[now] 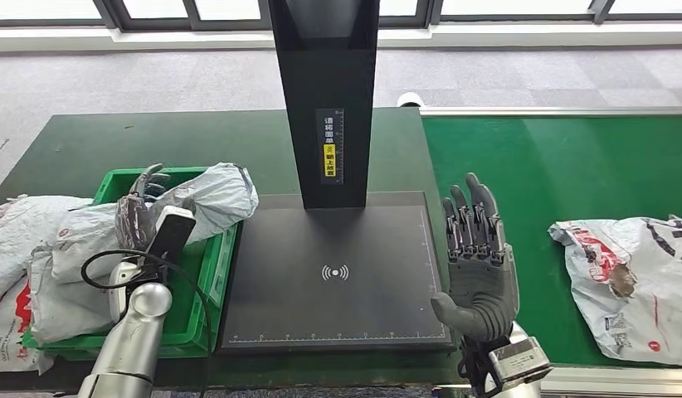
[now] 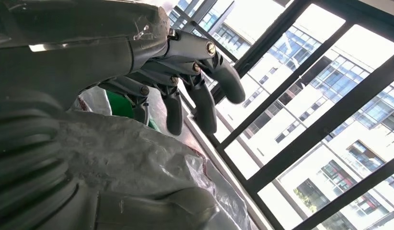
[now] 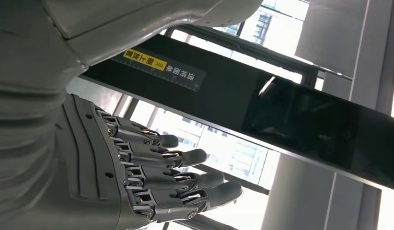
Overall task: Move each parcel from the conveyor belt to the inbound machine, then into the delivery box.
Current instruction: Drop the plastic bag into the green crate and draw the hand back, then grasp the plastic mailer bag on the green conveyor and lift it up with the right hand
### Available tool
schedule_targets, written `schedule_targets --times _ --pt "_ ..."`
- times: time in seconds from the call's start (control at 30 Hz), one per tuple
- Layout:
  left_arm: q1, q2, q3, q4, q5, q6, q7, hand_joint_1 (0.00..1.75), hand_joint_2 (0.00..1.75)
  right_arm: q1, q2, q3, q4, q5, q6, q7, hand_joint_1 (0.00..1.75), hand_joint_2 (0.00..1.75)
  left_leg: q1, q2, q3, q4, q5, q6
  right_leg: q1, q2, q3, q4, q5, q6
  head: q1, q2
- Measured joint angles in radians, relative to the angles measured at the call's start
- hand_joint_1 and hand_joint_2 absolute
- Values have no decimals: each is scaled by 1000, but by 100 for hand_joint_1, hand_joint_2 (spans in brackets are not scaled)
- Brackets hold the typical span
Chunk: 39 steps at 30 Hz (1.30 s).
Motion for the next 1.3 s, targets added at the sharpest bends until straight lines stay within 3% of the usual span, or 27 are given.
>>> schedule_targets --times 0.57,0.87,1.0,1.1,1.2,1.3 --pt "46 -17 -2 -93 33 41 -2 0 0 6 1 0 3 21 2 0 0 175 0 1 4 0 -1 0 0 1 -2 0 0 0 0 0" --pt "63 -28 -5 -124 38 136 8 0 0 6 11 0 8 45 4 0 0 175 0 1 4 0 0 0 0 1 -2 0 0 0 0 0" --pt "87 -46 1 -160 83 168 -74 0 0 4 17 0 13 94 -31 17 0 175 0 1 3 0 0 0 0 1 -2 0 0 0 0 0" --pt "147 -66 -2 -249 253 155 -199 0 0 0 23 -4 34 276 -198 129 0 175 0 2 1 0 0 0 0 2 -4 0 0 0 0 0" --pt "231 -69 -53 -369 392 79 -260 0 0 -5 25 -26 80 570 -413 344 0 175 0 3 -1 1 -1 0 0 2 -6 0 0 0 0 0" --pt "304 -60 -129 -477 426 -24 -303 0 0 -32 25 -79 161 759 -511 504 0 175 0 3 -2 1 -1 0 0 2 -8 0 0 0 0 0"
